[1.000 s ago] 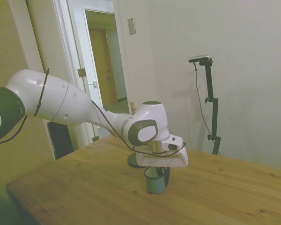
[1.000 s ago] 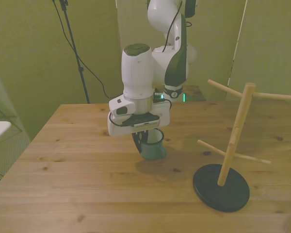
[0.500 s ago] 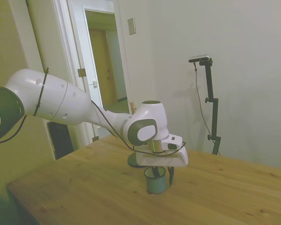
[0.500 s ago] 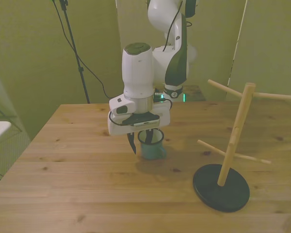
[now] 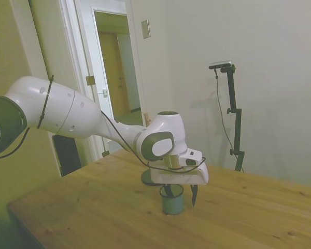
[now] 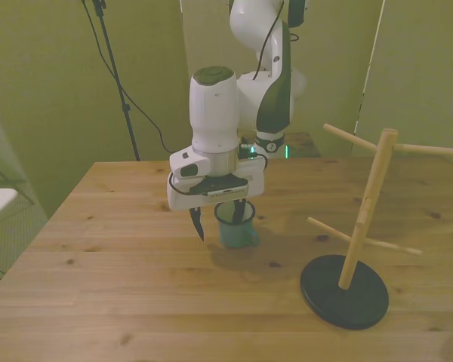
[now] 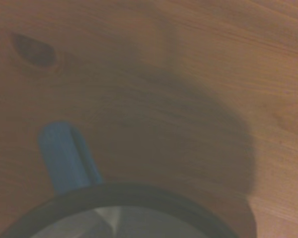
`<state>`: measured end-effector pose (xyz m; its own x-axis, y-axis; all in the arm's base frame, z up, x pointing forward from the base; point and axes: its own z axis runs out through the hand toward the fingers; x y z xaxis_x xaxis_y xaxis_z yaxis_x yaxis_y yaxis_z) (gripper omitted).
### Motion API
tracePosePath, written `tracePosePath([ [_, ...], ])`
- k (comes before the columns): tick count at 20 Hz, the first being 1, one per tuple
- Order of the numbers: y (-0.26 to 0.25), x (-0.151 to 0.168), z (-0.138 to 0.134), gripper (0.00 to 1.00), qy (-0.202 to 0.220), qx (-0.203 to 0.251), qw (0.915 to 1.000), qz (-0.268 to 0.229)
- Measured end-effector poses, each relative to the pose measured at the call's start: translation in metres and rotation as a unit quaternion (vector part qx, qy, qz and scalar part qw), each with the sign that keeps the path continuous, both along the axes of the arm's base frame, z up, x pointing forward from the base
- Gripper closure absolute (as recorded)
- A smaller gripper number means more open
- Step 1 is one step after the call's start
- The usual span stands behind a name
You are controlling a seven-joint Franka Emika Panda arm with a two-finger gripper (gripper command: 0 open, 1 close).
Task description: Unload the mug
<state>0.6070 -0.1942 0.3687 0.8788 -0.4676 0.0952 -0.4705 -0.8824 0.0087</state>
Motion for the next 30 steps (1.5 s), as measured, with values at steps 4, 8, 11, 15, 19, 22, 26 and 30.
tracePosePath([
  [4, 0.000, -0.001, 0.008, 0.00, -0.006, 0.000, 1.0000, 0.000],
  [8, 0.001, -0.004, 0.016, 0.00, -0.012, 0.001, 0.9999, 0.000],
  [11, 0.003, -0.012, 0.026, 0.00, -0.018, 0.006, 0.9998, 0.005],
  [15, 0.004, -0.026, 0.043, 0.00, -0.034, 0.024, 0.9990, 0.018],
  [19, 0.004, -0.039, 0.061, 0.00, -0.057, 0.044, 0.9967, 0.039],
  [22, 0.004, -0.047, 0.071, 0.00, -0.071, 0.056, 0.9940, 0.061],
  [26, 0.003, -0.064, 0.062, 0.00, -0.061, 0.062, 0.9933, 0.076],
  [30, 0.010, -0.081, 0.048, 0.00, -0.038, 0.069, 0.9932, 0.086],
])
